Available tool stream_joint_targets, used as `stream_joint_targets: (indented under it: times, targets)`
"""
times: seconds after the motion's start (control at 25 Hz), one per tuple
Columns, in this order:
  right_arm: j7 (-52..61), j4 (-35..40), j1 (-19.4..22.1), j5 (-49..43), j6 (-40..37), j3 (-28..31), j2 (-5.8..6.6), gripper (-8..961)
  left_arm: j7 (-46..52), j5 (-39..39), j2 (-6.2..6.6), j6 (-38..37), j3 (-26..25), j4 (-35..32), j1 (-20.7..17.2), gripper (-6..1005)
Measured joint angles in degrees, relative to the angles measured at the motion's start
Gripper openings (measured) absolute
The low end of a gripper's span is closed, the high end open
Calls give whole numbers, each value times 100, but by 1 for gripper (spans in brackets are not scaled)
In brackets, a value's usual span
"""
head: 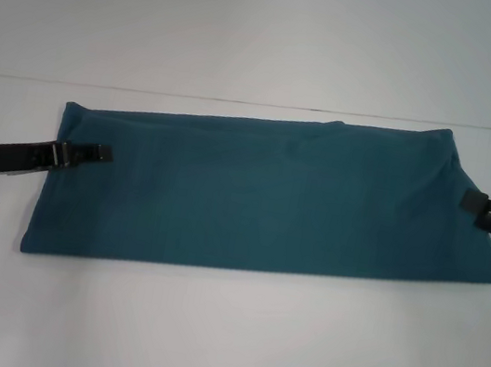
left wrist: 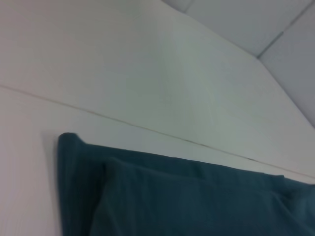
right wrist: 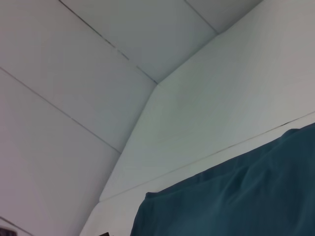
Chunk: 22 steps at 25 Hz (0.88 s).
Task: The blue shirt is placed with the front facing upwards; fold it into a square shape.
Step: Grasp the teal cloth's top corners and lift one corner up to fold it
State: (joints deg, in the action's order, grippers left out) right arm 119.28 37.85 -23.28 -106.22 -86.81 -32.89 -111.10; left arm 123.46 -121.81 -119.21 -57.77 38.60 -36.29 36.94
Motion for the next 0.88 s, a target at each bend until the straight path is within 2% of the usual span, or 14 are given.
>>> stream_joint_targets:
  times: [0.28,0.4,0.72,0.88]
  targets:
    - [-1,-19,-9,1,90,-32,-13,947,604,-423,59,312,42,270,217,667]
    - [-1,-29,-18,2,95,-33,-15,947,804,-554,96,429,25,424,302,703]
    - [-1,-88,2,5,104,-21,-18,946,834,-513,50,566,-83,483,303,848]
    - [-19,-162,-7,6,116,-13,-8,946,845,-513,47,649,-83,553,335,845]
